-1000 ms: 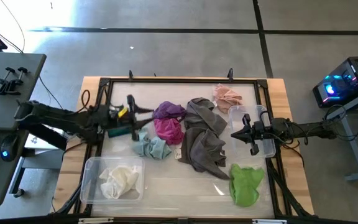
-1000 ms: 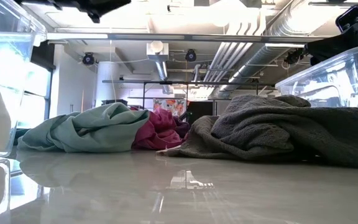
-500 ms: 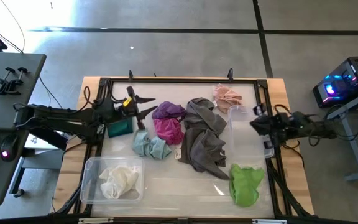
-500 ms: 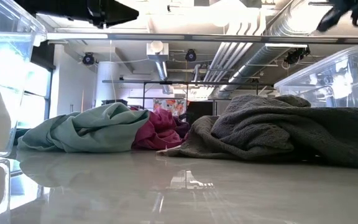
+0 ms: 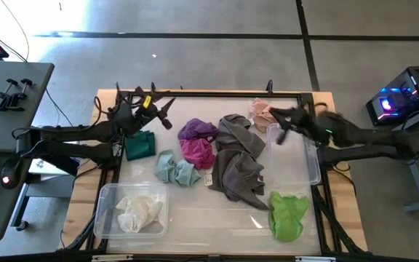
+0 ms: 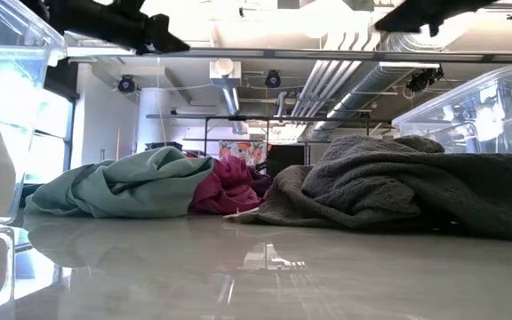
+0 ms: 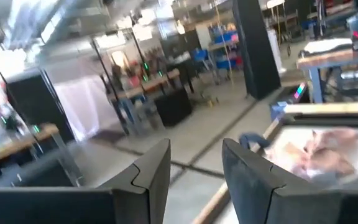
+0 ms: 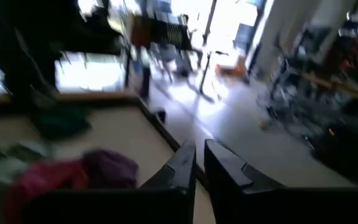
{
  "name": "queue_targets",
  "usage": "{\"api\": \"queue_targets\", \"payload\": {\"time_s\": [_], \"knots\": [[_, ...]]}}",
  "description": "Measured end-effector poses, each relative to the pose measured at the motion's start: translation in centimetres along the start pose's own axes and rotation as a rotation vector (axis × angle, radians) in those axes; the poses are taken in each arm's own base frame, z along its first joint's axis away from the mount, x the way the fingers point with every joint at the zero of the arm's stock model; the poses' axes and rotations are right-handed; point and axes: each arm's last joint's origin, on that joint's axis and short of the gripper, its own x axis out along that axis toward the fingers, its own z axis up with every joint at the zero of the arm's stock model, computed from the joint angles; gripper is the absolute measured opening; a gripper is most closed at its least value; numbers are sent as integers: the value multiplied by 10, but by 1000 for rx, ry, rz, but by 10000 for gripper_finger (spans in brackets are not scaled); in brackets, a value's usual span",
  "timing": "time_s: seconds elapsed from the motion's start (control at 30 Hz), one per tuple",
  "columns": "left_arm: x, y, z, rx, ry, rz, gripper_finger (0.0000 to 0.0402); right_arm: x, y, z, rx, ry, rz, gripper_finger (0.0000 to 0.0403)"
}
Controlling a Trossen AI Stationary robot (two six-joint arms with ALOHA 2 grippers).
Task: Sort microfiber towel by color & place in baskets
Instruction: Put the light orange microfiber towel into the bottom transparent bin
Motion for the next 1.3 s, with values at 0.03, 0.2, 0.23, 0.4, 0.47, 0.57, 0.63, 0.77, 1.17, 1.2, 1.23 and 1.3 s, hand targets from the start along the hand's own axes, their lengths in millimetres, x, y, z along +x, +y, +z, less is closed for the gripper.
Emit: {"api": "queue_targets", "payload": {"time_s": [0.03, 0.2, 0.23, 0.4, 0.47, 0.57, 0.63, 0.77, 1.17, 1.2, 1.23, 1.3], "knots": [[1, -1, -3, -11, 24, -8, 133, 11, -1, 3, -17, 55, -4, 43], [-2, -10, -15, -84, 143, -89, 133, 72, -16, 16, -35, 337, 88, 97], [-3, -12, -15, -119, 156, -101, 133, 85, -21, 19, -15, 396, 105, 109], [-13, -28, -20, -227, 244, -186, 133, 144, -44, 16, 29, 774, 130, 170], [-18, -35, -21, -234, 271, -223, 133, 164, -49, 5, 29, 931, 129, 191], [-22, -41, -18, -221, 259, -255, 133, 193, -53, -20, 13, 1142, 151, 214], [-23, -44, -17, -206, 251, -269, 133, 208, -56, -40, 6, 1265, 169, 223], [-25, -46, -17, -181, 255, -284, 133, 228, -61, -75, 19, 1441, 184, 227], [-27, -47, -26, -124, 252, -268, 133, 251, -62, -130, -86, 1618, 37, 206], [-27, -47, -26, -124, 252, -268, 133, 252, -61, -134, -77, 1627, 45, 196], [-27, -47, -26, -123, 253, -268, 133, 254, -60, -138, -71, 1635, 55, 184], [-27, -47, -27, -122, 254, -268, 133, 256, -57, -145, -62, 1656, 75, 156]]}}
